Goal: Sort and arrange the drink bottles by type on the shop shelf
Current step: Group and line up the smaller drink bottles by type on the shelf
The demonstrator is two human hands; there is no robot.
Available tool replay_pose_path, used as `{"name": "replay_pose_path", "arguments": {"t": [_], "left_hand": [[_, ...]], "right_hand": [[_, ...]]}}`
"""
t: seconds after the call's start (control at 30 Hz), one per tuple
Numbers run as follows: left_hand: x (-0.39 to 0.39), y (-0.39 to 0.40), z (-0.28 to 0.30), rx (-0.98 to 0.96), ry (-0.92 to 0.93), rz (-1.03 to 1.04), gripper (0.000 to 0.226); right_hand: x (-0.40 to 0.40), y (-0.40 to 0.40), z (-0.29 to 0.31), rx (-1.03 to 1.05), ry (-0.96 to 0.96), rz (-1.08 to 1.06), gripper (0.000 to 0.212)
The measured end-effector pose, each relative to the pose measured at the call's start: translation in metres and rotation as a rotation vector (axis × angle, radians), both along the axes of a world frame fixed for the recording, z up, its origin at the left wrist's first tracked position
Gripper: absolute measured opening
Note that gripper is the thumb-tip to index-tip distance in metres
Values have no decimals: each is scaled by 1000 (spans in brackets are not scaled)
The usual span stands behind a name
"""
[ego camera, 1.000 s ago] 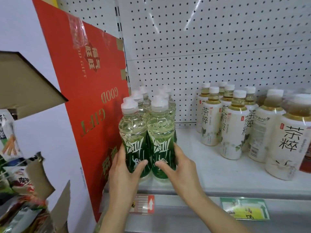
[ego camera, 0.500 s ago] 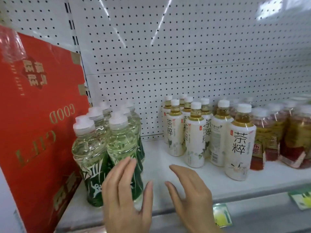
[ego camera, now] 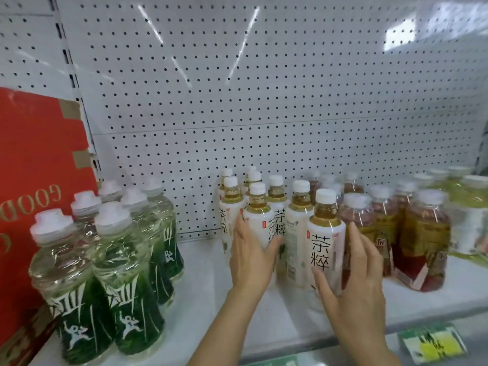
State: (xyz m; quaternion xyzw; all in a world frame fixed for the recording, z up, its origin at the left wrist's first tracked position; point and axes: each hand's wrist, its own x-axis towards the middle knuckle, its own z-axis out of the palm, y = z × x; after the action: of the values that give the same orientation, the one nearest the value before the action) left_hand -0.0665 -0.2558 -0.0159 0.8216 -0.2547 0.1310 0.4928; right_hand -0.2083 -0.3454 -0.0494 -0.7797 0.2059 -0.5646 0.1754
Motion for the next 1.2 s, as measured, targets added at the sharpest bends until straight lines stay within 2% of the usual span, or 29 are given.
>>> {"name": "replay_pose_path", "arguments": {"t": [0.2, 0.33, 0.47, 0.63, 0.77, 1.03, 1.2], "left_hand": [[-12, 30, -11, 30, -14, 92, 88], [-23, 71, -13, 32, 1, 197, 79], [-31, 96, -11, 17, 20, 319, 81], [-36, 99, -12, 29, 22, 377, 82], [-39, 98, -9, 64, -45, 466, 86], [-38, 108, -7, 107, -116, 504, 101], [-30, 103, -9, 66, -135, 482, 100]], "right_hand": [[5, -16, 0, 44, 186, 92, 113], [4, -21, 1, 87, 194, 190, 117], [4, -21, 3, 93, 172, 348, 116], [9, -9, 5, 117, 198, 532, 114], [24, 16, 9, 41, 203, 667, 108], [46, 48, 9, 67, 210, 679, 106], [28, 32, 4, 52, 160, 473, 110]]}}
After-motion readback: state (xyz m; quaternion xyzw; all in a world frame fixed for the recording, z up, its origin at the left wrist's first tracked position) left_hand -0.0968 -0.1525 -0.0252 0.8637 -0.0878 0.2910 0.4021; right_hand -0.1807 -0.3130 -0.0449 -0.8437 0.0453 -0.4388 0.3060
